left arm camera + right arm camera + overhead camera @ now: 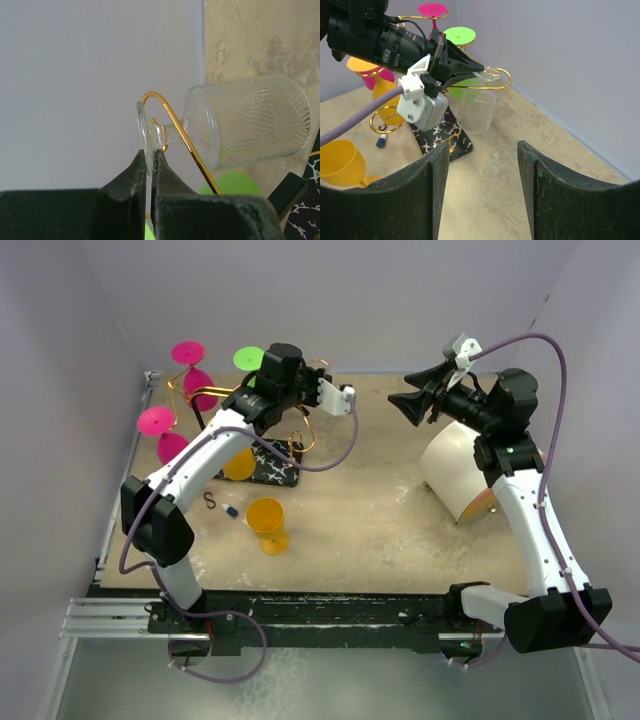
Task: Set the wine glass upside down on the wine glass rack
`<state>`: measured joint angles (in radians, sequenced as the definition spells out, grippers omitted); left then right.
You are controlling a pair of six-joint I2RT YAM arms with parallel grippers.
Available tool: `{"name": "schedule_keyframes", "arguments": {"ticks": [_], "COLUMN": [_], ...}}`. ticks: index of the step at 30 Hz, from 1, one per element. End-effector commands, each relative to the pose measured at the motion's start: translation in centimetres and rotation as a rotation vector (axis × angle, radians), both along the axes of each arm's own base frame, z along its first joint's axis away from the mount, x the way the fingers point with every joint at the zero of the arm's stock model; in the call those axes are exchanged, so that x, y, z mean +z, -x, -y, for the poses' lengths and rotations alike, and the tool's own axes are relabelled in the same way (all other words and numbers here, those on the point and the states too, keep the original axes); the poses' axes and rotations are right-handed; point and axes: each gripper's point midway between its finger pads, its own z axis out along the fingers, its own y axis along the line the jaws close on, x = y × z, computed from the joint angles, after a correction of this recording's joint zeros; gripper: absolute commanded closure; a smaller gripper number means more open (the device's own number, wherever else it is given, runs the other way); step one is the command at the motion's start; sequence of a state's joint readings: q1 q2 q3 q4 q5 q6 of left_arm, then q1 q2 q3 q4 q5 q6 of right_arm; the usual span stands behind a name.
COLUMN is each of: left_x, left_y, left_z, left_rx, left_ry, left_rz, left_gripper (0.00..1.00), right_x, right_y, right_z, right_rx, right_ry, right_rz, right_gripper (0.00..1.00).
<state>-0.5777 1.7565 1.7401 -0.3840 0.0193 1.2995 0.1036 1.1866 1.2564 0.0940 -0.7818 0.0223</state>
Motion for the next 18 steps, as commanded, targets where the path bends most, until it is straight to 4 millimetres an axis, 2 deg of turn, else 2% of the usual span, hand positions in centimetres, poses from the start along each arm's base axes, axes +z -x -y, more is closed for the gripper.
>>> {"name": "schedule_keyframes", "arguments": {"ticks": [1, 18], "left_x": [5.5, 7.2], "left_y": [-0.5, -2.7], "left_z": [1.4, 1.2], "left_rx": [-0.018, 0.091], "left_ry": [0.116, 0.2], "left_rz": [0.127, 0.212], "left_gripper": [1.0, 1.0], "right_x": [1.0, 1.0], "right_y": [0.3, 0.3], "right_z": [0.0, 0.0], "right_rx": [0.019, 0.018], "right_ry": [0.003, 0.003], "right_rz": [0.046, 0.045], "right_gripper": [0.4, 0.41]}}
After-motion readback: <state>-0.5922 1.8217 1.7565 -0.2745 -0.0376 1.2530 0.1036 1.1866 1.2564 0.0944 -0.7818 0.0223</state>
